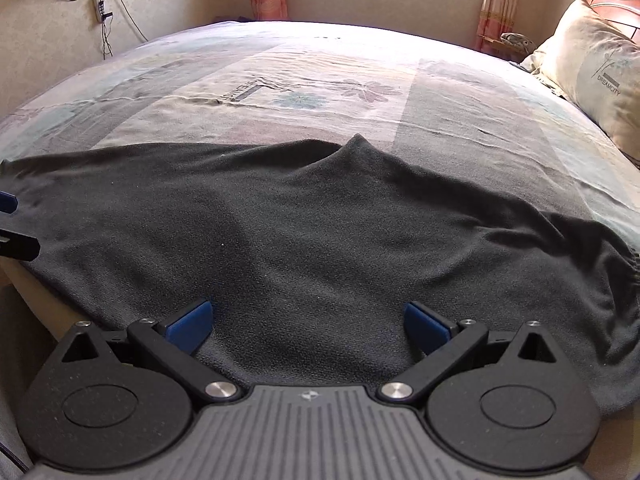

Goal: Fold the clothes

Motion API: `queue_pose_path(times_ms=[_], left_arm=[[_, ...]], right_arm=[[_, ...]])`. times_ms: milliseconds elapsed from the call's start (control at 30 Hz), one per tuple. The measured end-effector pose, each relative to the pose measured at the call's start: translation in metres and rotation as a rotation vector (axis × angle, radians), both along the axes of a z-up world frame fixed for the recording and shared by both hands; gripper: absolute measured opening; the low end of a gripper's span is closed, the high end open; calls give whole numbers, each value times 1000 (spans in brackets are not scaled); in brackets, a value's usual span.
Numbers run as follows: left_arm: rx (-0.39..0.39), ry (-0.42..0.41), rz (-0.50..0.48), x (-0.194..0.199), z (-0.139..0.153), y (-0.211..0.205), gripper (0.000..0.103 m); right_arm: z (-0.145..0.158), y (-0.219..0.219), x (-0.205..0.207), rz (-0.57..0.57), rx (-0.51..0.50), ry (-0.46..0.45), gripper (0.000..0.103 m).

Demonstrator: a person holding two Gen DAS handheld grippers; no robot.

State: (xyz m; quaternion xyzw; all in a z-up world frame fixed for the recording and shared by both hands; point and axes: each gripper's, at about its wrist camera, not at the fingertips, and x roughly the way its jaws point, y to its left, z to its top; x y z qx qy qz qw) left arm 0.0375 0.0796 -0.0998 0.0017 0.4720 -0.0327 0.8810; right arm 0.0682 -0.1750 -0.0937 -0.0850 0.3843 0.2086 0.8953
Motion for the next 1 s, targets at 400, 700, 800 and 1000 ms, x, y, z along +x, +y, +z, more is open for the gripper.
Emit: queue_pose_path(times_ms=[400, 700, 800, 1000], left_arm=[[-25, -37, 124, -11, 6, 65, 101], [-175, -16, 255, -23, 2, 128, 101], [-206, -65, 305, -11, 14, 162, 101], [-417, -93, 476, 25, 1, 239, 101]], right_arm=[[-2, 0, -3, -5, -7, -11, 103], [-2, -1, -5, -4, -8, -17, 103], [-2, -1, -4, -6, -8, -18, 103], [-1, 1, -4, -14, -14, -13, 103]])
